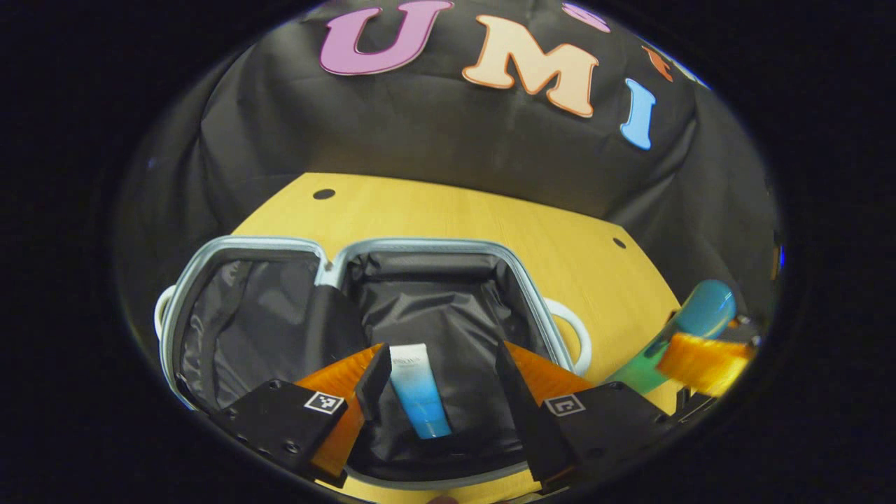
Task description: First open the suitcase, pack the skin care products into it, and then close the suitcase.
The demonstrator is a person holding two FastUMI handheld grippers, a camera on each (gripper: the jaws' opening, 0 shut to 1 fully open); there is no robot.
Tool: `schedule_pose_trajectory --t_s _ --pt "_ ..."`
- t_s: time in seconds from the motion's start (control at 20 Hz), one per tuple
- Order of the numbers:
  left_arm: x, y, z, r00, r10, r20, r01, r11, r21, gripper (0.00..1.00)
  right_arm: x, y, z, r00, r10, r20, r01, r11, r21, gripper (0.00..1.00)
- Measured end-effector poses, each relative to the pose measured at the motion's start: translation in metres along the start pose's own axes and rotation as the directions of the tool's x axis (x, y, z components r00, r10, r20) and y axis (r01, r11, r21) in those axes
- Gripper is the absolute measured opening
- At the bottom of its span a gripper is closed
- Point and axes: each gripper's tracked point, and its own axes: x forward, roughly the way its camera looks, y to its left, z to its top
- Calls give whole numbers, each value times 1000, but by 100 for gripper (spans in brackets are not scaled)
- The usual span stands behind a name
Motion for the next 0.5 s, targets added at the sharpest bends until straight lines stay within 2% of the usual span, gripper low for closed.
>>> schedule_pose_trajectory --t_s 0.25,0.3,0.35,0.5 --pt "-21 62 36 996 69 60 -69 998 -4 88 47 11 -34 995 -7 -101 10 1000 25 40" --pt "-24 74 40 994 82 66 -81 997 -16 88 53 12 -40 993 -15 -116 18 1000 25 37" --pt "-27 87 43 993 94 71 -93 995 -27 88 57 15 -44 991 -22 -130 26 999 28 40" --pt "-34 126 42 987 147 60 -144 988 -54 88 72 14 -61 983 -56 -175 62 998 30 40"
